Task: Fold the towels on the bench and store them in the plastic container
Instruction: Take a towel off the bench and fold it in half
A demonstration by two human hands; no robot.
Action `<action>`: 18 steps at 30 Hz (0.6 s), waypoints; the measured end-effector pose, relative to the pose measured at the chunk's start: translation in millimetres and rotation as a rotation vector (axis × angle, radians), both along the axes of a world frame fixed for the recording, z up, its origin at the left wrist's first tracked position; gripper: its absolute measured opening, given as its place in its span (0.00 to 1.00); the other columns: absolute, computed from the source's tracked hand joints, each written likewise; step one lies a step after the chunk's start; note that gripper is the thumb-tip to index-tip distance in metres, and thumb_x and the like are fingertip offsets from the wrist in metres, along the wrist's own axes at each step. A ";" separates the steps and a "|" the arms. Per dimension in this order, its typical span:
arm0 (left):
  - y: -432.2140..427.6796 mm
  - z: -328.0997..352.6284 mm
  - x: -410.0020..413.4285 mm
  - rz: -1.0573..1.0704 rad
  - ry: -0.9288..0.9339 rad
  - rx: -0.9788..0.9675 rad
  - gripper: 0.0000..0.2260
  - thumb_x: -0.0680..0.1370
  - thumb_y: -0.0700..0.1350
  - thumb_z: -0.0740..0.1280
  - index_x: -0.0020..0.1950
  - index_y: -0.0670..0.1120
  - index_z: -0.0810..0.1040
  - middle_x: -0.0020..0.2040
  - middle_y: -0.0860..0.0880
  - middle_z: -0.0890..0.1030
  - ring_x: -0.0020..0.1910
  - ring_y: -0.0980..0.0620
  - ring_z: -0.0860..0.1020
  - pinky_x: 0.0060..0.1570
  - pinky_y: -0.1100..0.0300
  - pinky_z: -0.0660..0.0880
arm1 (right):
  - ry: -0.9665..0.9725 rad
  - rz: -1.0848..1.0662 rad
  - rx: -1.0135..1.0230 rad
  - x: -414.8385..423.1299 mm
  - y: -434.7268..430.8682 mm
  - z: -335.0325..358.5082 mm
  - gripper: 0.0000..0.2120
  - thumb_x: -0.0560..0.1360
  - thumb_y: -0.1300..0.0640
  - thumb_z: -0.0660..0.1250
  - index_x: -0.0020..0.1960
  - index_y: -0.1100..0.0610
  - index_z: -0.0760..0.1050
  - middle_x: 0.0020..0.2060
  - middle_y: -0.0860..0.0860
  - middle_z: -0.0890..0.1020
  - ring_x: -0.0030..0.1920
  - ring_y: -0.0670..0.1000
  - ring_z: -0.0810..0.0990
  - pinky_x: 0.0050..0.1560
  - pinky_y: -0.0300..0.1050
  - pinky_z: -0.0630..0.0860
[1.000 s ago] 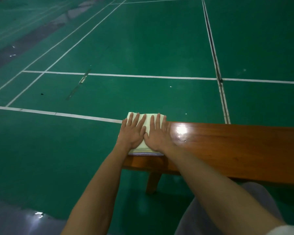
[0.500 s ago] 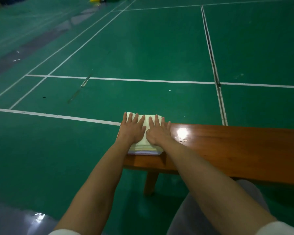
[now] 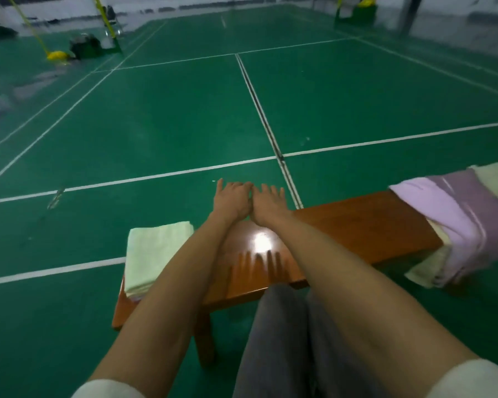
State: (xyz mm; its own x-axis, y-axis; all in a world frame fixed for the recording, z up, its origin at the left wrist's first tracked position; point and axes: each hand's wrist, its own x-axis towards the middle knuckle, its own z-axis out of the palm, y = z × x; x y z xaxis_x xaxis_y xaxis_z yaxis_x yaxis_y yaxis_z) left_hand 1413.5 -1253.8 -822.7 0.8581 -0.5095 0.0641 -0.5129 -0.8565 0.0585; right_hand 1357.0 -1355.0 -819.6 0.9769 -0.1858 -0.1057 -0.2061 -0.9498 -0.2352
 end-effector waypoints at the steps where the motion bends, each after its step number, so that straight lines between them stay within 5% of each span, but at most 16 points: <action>1: -22.0 3.2 -5.0 -0.029 -0.002 -0.007 0.18 0.82 0.49 0.59 0.71 0.51 0.74 0.70 0.47 0.77 0.71 0.46 0.72 0.77 0.41 0.50 | -0.003 -0.030 -0.008 -6.5 -20.4 3.8 0.30 0.79 0.53 0.62 0.78 0.55 0.59 0.75 0.59 0.65 0.77 0.63 0.60 0.78 0.64 0.52; 18: -296.8 18.3 -95.0 -0.415 0.028 -0.047 0.16 0.81 0.47 0.59 0.67 0.49 0.77 0.69 0.47 0.77 0.71 0.45 0.71 0.77 0.38 0.52 | 0.013 -0.403 -0.029 -120.4 -274.4 12.5 0.28 0.79 0.54 0.61 0.78 0.51 0.61 0.74 0.57 0.67 0.76 0.62 0.62 0.77 0.65 0.53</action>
